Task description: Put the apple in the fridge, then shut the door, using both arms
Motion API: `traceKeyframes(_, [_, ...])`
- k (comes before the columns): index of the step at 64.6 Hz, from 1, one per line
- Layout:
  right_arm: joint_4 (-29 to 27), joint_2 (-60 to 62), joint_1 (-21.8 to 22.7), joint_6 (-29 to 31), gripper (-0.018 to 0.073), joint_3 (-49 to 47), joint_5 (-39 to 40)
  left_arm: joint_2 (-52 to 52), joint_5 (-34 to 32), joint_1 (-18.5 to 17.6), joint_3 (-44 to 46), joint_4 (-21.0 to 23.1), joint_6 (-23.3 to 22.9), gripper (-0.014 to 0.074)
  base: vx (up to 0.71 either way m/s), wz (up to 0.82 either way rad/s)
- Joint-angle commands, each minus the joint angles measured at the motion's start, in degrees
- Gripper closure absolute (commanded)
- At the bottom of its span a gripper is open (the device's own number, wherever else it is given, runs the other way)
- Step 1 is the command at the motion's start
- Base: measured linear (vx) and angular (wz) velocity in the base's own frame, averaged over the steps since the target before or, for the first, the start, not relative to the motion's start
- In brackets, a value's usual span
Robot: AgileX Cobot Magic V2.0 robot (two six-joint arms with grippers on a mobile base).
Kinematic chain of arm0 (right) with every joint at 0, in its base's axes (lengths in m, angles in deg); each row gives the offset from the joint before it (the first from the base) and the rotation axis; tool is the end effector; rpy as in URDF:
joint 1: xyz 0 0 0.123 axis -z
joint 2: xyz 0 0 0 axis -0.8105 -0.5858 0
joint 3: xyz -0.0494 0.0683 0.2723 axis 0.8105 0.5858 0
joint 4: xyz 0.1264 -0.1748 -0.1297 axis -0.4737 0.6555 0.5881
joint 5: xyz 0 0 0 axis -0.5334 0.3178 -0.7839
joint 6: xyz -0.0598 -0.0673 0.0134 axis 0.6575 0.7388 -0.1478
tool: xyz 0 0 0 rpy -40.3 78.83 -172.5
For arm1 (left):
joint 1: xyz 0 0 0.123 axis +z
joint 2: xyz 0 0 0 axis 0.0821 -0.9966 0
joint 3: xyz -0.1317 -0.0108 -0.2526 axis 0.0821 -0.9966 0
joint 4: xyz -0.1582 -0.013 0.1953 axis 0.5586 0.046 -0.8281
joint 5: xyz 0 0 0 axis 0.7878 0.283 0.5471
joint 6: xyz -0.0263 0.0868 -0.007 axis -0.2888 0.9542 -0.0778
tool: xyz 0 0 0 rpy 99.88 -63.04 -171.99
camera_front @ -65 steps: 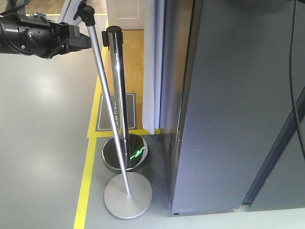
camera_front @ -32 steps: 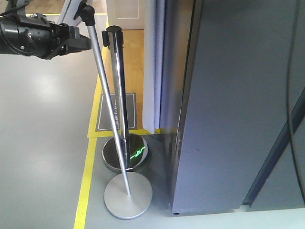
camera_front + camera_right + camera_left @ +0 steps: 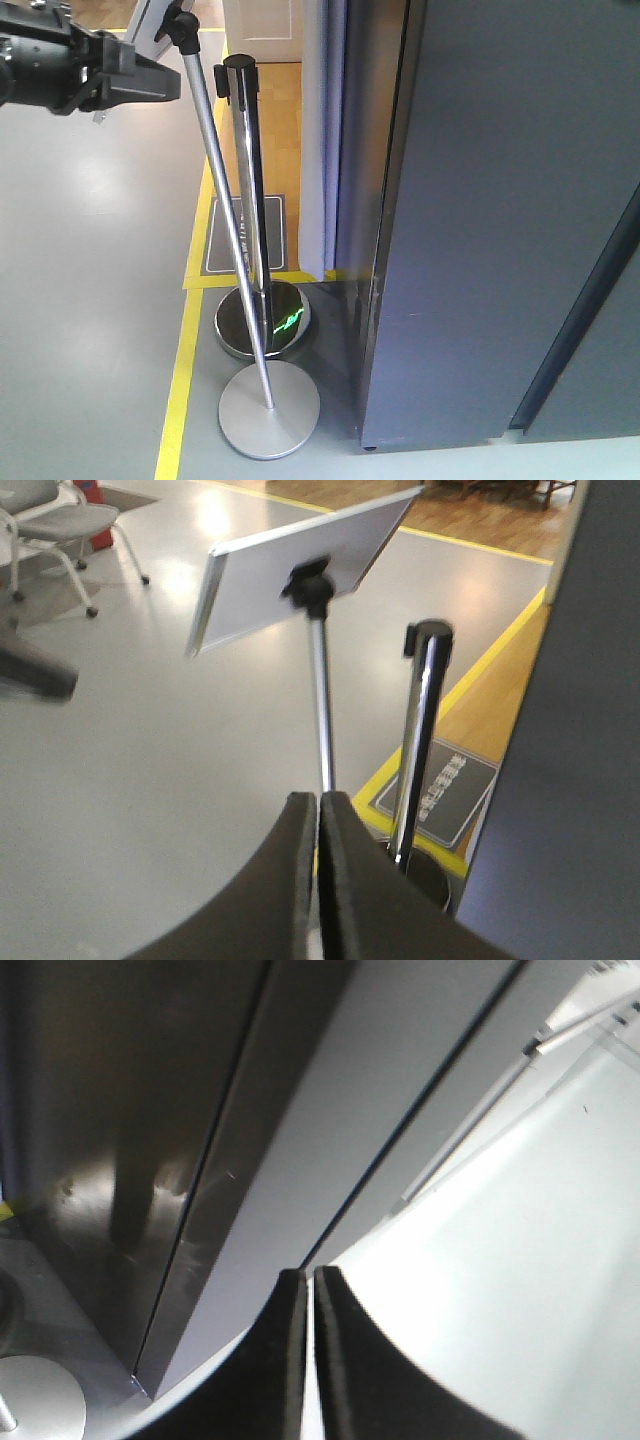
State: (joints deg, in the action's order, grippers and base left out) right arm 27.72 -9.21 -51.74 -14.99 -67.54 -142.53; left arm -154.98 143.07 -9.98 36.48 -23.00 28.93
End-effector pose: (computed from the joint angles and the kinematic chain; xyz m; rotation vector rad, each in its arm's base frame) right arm 0.2509 0.0466 0.4918 -0.6132 1.8227 0.4820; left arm 0.3080 -0.0901 0.4153 0.4727 2.0771 -0.8818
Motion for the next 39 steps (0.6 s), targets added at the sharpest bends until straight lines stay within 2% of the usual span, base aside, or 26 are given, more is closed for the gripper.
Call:
traceKeyframes(1, [-4.07,7.19,0.27,4.49,0.0564,8.66,5.34,5.4,-2.1,0.02,-2.1,1.27,0.06,0.0603,0.0,0.0])
traceKeyframes(10, [-6.6,17.78,0.27,7.18,0.0564,25.67,11.66,12.34,-6.68,0.02,-12.92,0.99,0.6,0.0603,0.0,0.0])
traceKeyframes(22, [-6.28,30.7,0.27,7.38,0.0564,45.62,14.27,25.09,-16.7,0.02,-34.12,0.99,3.15,0.0603,0.0,0.0])
traceKeyframes(32, [-6.28,38.71,0.27,7.53,0.0564,57.0,14.27,35.17,-24.85,0.02,-51.28,3.59,3.1,0.0603,0.0,0.0])
traceKeyframes(39, [-6.28,42.81,0.27,7.53,0.0564,61.09,14.14,40.73,-28.56,0.02,-58.69,6.08,2.99,0.0603,0.0,0.0])
